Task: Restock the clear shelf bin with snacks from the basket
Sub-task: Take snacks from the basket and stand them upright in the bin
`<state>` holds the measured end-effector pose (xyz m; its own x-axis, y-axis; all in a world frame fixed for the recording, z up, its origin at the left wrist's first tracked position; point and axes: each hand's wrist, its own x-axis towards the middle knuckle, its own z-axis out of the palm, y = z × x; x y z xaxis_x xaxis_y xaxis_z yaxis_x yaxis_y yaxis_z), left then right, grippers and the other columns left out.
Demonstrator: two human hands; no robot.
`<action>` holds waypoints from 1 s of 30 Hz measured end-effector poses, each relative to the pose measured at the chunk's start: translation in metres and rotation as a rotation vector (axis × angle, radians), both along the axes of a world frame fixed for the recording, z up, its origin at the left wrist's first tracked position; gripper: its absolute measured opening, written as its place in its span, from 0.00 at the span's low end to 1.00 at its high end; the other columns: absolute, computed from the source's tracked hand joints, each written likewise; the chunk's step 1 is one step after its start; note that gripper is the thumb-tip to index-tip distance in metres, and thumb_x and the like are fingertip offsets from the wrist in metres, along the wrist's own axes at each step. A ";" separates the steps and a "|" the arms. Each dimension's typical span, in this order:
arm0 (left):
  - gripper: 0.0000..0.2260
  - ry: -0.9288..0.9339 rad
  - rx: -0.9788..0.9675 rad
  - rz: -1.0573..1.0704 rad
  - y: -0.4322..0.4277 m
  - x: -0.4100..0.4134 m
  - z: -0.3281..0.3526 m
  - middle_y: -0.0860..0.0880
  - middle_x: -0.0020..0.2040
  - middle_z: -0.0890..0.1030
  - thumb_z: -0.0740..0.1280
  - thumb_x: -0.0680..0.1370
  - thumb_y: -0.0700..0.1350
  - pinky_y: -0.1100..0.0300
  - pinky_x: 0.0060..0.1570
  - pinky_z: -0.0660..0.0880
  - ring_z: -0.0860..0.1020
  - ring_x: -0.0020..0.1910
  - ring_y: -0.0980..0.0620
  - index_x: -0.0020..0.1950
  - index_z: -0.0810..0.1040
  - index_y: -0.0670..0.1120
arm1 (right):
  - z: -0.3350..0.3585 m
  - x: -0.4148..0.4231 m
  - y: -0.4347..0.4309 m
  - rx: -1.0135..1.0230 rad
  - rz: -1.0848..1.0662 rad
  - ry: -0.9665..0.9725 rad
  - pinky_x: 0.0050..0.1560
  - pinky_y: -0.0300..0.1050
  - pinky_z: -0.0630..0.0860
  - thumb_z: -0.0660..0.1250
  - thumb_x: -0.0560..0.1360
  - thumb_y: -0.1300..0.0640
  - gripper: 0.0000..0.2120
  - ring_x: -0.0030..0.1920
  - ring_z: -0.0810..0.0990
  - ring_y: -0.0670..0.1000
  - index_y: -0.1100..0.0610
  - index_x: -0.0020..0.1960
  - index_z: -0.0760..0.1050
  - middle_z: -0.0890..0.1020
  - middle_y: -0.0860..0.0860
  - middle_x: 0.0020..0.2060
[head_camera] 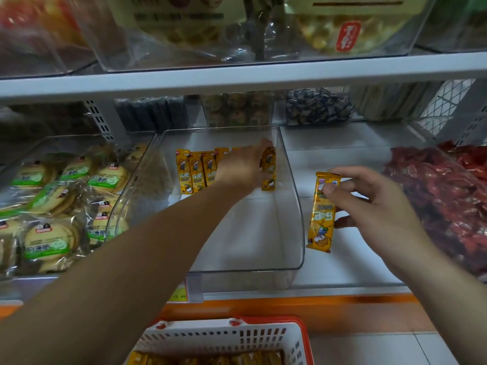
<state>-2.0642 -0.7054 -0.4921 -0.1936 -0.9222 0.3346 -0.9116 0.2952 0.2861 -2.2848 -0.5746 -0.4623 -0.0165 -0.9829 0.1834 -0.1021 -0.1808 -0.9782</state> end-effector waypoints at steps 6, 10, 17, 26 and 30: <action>0.18 0.019 -0.029 -0.019 -0.011 0.013 -0.004 0.48 0.58 0.81 0.73 0.77 0.49 0.56 0.43 0.69 0.79 0.54 0.45 0.66 0.75 0.53 | -0.002 0.001 0.000 -0.002 -0.002 -0.001 0.34 0.40 0.79 0.72 0.74 0.54 0.08 0.38 0.84 0.48 0.45 0.52 0.81 0.85 0.48 0.39; 0.17 -0.025 -0.062 -0.016 -0.015 0.024 -0.002 0.48 0.60 0.78 0.73 0.77 0.51 0.56 0.44 0.69 0.79 0.54 0.44 0.65 0.76 0.53 | 0.002 0.002 -0.002 -0.053 -0.023 0.022 0.35 0.45 0.81 0.72 0.75 0.55 0.08 0.40 0.84 0.47 0.46 0.52 0.81 0.84 0.45 0.39; 0.19 -0.079 -0.032 -0.059 -0.015 0.051 -0.001 0.48 0.62 0.76 0.71 0.79 0.53 0.56 0.48 0.70 0.79 0.55 0.42 0.68 0.74 0.54 | 0.031 0.006 -0.021 -0.257 -0.090 0.051 0.38 0.36 0.76 0.70 0.78 0.60 0.08 0.39 0.79 0.42 0.46 0.49 0.78 0.83 0.39 0.35; 0.18 -0.048 -0.046 -0.069 -0.016 0.053 -0.003 0.46 0.59 0.76 0.71 0.79 0.50 0.51 0.49 0.77 0.80 0.53 0.40 0.69 0.75 0.53 | 0.036 0.031 -0.031 -0.328 -0.177 -0.080 0.35 0.44 0.82 0.72 0.75 0.58 0.09 0.35 0.83 0.45 0.56 0.52 0.74 0.84 0.44 0.35; 0.19 -0.027 -0.053 -0.072 -0.014 0.054 -0.002 0.45 0.59 0.77 0.71 0.79 0.49 0.50 0.49 0.77 0.80 0.54 0.40 0.69 0.76 0.52 | 0.036 0.048 -0.049 -0.318 -0.120 0.046 0.39 0.50 0.84 0.75 0.73 0.60 0.16 0.41 0.84 0.45 0.57 0.57 0.74 0.84 0.43 0.40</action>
